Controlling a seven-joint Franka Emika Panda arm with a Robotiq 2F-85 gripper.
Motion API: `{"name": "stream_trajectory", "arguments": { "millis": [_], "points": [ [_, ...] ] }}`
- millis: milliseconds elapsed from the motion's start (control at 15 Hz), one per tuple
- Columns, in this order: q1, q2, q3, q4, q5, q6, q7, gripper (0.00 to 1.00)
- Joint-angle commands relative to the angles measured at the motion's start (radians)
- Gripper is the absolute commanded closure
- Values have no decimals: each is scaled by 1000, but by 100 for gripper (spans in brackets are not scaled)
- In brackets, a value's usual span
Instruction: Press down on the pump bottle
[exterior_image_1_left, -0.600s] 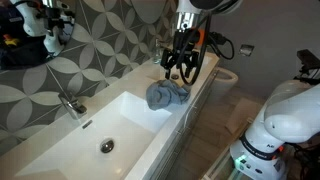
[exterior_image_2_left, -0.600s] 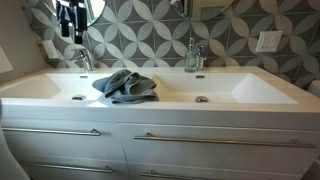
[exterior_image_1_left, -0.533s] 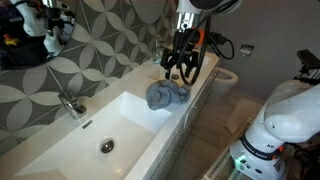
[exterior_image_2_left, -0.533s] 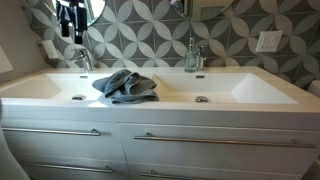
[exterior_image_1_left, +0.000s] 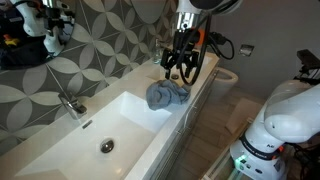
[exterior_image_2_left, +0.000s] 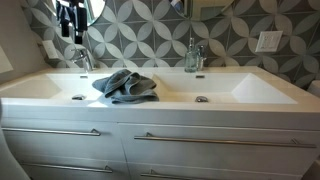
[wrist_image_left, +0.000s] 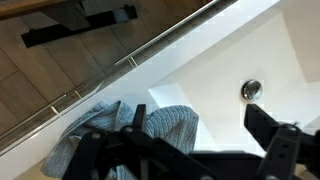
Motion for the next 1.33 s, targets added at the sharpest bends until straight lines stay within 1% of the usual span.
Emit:
{"name": "stream_trajectory", "arguments": {
  "millis": [0,667,800,1133,1267],
  "points": [
    [-14,-1,11,2,6,-5,-6,0],
    [-14,-1,11,2,6,-5,-6,0],
    [-40,15,3,16,-28,31,-15,0],
    [-112,117,-69,127,-169,177,-190,0],
    [-120,187,-97,192,-204,242,-269,0]
  ]
}}
